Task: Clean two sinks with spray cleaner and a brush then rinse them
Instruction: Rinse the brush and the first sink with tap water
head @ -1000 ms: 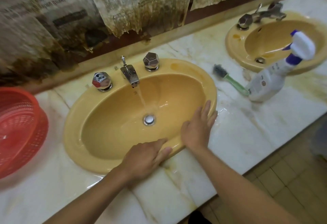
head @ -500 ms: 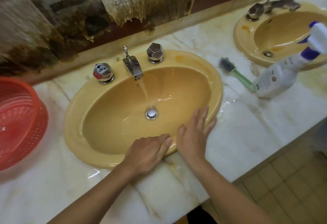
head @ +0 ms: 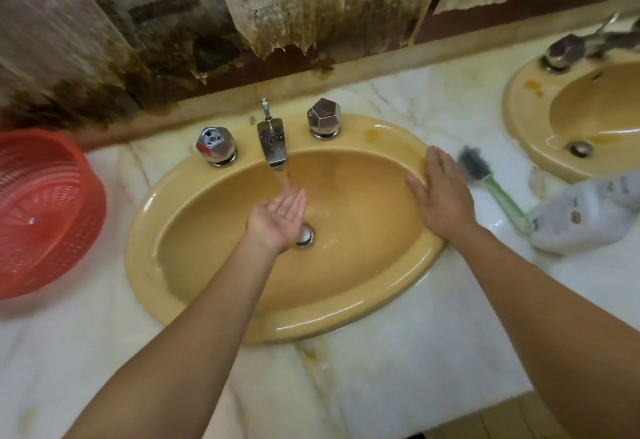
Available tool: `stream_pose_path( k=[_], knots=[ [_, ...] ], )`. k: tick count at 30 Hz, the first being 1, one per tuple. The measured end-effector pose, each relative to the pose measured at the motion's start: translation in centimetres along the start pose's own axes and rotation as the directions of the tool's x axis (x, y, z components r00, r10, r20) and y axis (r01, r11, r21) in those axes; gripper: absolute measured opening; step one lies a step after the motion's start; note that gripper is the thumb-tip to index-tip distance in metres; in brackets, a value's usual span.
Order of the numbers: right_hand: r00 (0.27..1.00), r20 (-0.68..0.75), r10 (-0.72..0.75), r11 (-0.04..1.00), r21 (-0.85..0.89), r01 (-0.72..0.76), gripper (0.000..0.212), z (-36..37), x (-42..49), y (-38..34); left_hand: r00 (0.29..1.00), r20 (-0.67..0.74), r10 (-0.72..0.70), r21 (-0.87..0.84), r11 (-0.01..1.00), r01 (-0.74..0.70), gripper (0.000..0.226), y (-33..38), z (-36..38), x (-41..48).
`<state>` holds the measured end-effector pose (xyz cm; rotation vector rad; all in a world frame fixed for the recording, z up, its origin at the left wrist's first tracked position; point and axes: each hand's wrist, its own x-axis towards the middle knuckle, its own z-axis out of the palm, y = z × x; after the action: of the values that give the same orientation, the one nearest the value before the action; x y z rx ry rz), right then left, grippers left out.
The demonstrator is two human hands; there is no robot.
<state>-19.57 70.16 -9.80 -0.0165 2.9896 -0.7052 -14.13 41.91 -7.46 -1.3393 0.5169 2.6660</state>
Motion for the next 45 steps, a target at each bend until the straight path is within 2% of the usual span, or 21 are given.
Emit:
stream_pose_path(
  k=[2,7,13,20,24,25,26,27,28,29,30,31,32,33,34,35,38,40,41,43,45],
  knots=[
    [0.998,0.019,-0.055,0.998,0.011,0.055,0.073,-0.2,0.9,0.3,0.998,-0.054,0.04,-0.13,0.99,-0.047,0.052,-0.4,0.9,0.8],
    [0.995,-0.004,-0.097,0.993,0.068,0.097,0.07,-0.4,1.0,0.5,0.983,-0.155,0.096,-0.288,0.948,-0.138,0.058,-2.1,1.4,1.8],
    [0.994,0.0,-0.109,0.991,0.078,0.109,0.068,-0.5,1.1,0.6,0.973,-0.173,0.155,-0.36,0.909,-0.209,0.054,-2.3,2.2,1.8],
    [0.992,-0.007,-0.126,0.989,0.075,0.126,0.067,-0.4,1.1,0.7,0.98,-0.155,0.128,-0.377,0.909,-0.178,0.063,-2.7,2.8,1.6],
    [0.992,-0.001,-0.13,0.99,0.061,0.13,0.066,-0.4,1.3,0.8,0.975,-0.15,0.163,-0.435,0.875,-0.213,0.059,-3.4,3.2,1.4],
    [0.991,0.002,-0.13,0.99,0.055,0.13,0.066,-0.4,1.3,0.8,0.975,-0.125,0.182,-0.406,0.888,-0.218,0.054,-4.2,3.7,1.2],
    [0.991,0.007,-0.132,0.99,0.042,0.131,0.066,-0.3,1.3,0.9,0.975,-0.098,0.201,-0.291,0.931,-0.221,0.048,-5.2,4.7,0.6],
    [0.99,0.011,-0.138,0.99,0.025,0.137,0.066,-0.2,1.2,0.9,0.973,-0.033,0.228,-0.121,0.966,-0.23,0.043,-6.8,6.0,0.2],
    [0.989,0.015,-0.145,0.989,0.007,0.145,0.066,-0.2,1.3,0.9,0.962,0.05,0.268,0.125,0.954,-0.273,0.041,-8.7,7.5,-0.6],
    [0.988,0.028,-0.149,0.989,-0.012,0.149,0.065,-0.1,1.5,1.0,0.935,0.155,0.319,0.38,0.854,-0.355,0.039,-10.9,8.8,-1.2],
    [0.988,0.051,-0.145,0.989,-0.028,0.146,0.065,-0.1,1.6,0.9,0.889,0.287,0.358,0.625,0.633,-0.457,0.035,-13.0,9.8,-1.9],
    [0.988,0.076,-0.134,0.989,-0.043,0.138,0.067,-0.1,1.8,1.0,0.823,0.439,0.36,0.758,0.343,-0.555,0.032,-14.9,10.4,-2.4],
    [0.987,0.094,-0.127,0.989,-0.059,0.133,0.068,-0.2,1.8,1.1,0.783,0.52,0.342,0.81,0.093,-0.579,0.026,-16.2,10.5,-2.8],
    [0.986,0.106,-0.127,0.989,-0.066,0.134,0.068,-0.2,1.5,1.1,0.745,0.566,0.352,0.805,-0.045,-0.591,0.025,-16.9,10.2,-2.9],
    [0.985,0.108,-0.137,0.987,-0.065,0.145,0.067,-0.2,0.8,1.2,0.751,0.541,0.379,0.814,-0.011,-0.58,0.032,-17.0,9.6,-2.8],
    [0.982,0.1,-0.158,0.984,-0.063,0.164,0.066,0.0,-0.3,1.3,0.775,0.491,0.397,0.815,0.106,-0.57,0.038,-16.6,8.9,-2.6],
    [0.973,0.122,-0.196,0.975,-0.083,0.207,0.069,0.2,-2.6,1.7,0.91,0.216,0.353,0.759,0.526,-0.384,0.042,-14.1,6.7,-1.4],
    [0.962,0.16,-0.223,0.956,-0.155,0.248,0.07,-0.1,-0.8,1.9,0.947,0.033,0.32,0.574,0.769,-0.28,0.048,-11.3,4.8,-0.4],
    [0.954,0.18,-0.24,0.941,-0.199,0.275,0.069,-0.3,1.0,1.7,0.953,-0.025,0.301,0.415,0.871,-0.264,0.05,-9.7,3.6,0.0],
    [0.931,0.225,-0.288,0.898,-0.276,0.344,0.07,-0.5,4.6,0.9,0.962,-0.096,0.255,0.078,0.966,-0.248,0.05,-6.5,1.6,0.4],
    [0.886,0.275,-0.373,0.832,-0.325,0.45,0.072,-0.1,7.5,-0.6,0.96,-0.144,0.242,-0.142,0.955,-0.262,0.048,-4.1,0.7,0.9]
  ],
)
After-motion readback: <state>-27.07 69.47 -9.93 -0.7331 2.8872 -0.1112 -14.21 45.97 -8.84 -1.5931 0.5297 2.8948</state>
